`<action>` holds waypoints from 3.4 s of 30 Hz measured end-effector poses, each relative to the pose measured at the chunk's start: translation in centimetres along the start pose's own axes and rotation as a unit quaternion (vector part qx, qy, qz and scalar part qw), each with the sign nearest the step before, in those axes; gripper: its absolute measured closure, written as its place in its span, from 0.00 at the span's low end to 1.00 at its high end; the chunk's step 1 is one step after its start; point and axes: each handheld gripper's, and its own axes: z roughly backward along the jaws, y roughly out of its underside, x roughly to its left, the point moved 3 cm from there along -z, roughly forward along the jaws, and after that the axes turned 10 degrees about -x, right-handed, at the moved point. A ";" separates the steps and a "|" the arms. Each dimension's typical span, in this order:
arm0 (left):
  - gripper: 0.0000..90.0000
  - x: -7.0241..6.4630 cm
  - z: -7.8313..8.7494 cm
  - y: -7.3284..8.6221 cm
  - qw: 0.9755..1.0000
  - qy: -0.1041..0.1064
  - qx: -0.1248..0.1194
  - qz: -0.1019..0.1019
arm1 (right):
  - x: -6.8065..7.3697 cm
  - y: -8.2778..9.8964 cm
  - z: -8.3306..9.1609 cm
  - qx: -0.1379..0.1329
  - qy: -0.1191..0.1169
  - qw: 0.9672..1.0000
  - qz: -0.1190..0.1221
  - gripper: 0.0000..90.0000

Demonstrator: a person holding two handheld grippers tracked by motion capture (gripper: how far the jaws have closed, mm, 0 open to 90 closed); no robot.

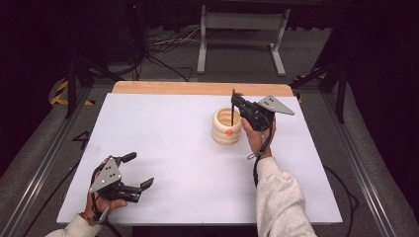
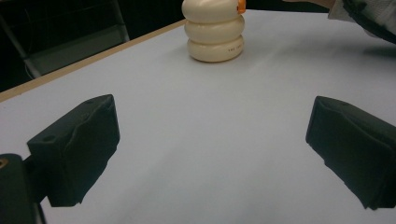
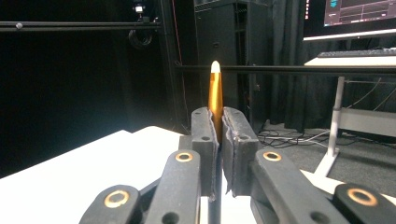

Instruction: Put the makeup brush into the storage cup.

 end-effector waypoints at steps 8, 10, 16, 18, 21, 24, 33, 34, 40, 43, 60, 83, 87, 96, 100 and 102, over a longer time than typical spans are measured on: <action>0.04 0.0 0.0 0.0 1.000 0.000 0.004 -0.004 | 0.3 1.2 0.8 0.016 -0.001 1.000 -0.001 0.94; 0.04 -0.1 0.0 -0.1 1.000 -0.001 0.002 -0.005 | 0.2 1.5 0.9 0.020 -0.001 1.000 -0.001 0.94; 0.05 -0.1 -0.1 0.0 1.000 -0.002 0.003 -0.006 | 0.0 1.7 1.2 0.024 -0.002 1.000 -0.009 0.94; 0.05 -0.1 -0.1 0.0 1.000 -0.002 0.004 -0.006 | 0.1 1.9 1.3 0.029 -0.001 1.000 -0.007 0.94; 0.05 -0.1 0.0 -0.1 1.000 -0.002 0.004 -0.005 | 0.1 2.2 1.4 0.033 -0.001 0.999 -0.007 0.94; 0.05 -0.1 0.0 -0.1 1.000 -0.001 0.003 -0.005 | 0.0 2.6 1.5 0.039 0.001 0.999 -0.008 0.94; 0.05 -0.1 0.0 0.0 1.000 -0.001 0.003 -0.003 | 0.1 2.6 1.4 0.044 0.003 0.999 -0.002 0.94; 0.05 0.0 0.0 0.0 1.000 0.000 0.004 -0.002 | 0.2 2.6 1.4 0.043 0.002 0.999 -0.001 0.94; 0.05 -0.1 0.0 -0.1 1.000 -0.001 0.002 -0.001 | 0.2 2.4 1.3 0.042 0.004 0.999 0.000 0.90; 0.05 -0.1 0.0 -0.1 1.000 -0.001 0.002 -0.001 | 0.1 2.3 1.3 0.042 0.006 0.999 -0.003 0.84; 0.05 -0.1 0.0 -0.1 1.000 0.000 0.005 -0.003 | 0.3 0.8 2.0 0.036 0.009 0.999 0.017 0.70; 0.06 -0.1 0.0 -0.1 1.000 -0.001 0.006 -0.002 | 1.5 -1.6 3.2 0.036 0.019 0.994 0.097 0.47; 0.06 -0.1 0.0 -0.1 1.000 0.000 0.006 -0.002 | 1.6 -2.0 3.4 0.033 0.021 0.994 0.107 0.43; 0.06 -0.1 0.0 -0.1 1.000 0.000 0.007 -0.002 | 1.9 -2.4 3.9 0.023 0.027 0.993 0.116 0.30; 0.06 0.0 0.0 -0.1 1.000 0.000 0.009 -0.004 | 1.9 -2.5 4.1 0.026 0.045 0.990 0.130 0.20; 0.06 0.0 0.0 0.0 1.000 -0.001 0.009 -0.005 | 1.8 -2.5 4.2 0.027 0.052 0.990 0.132 0.18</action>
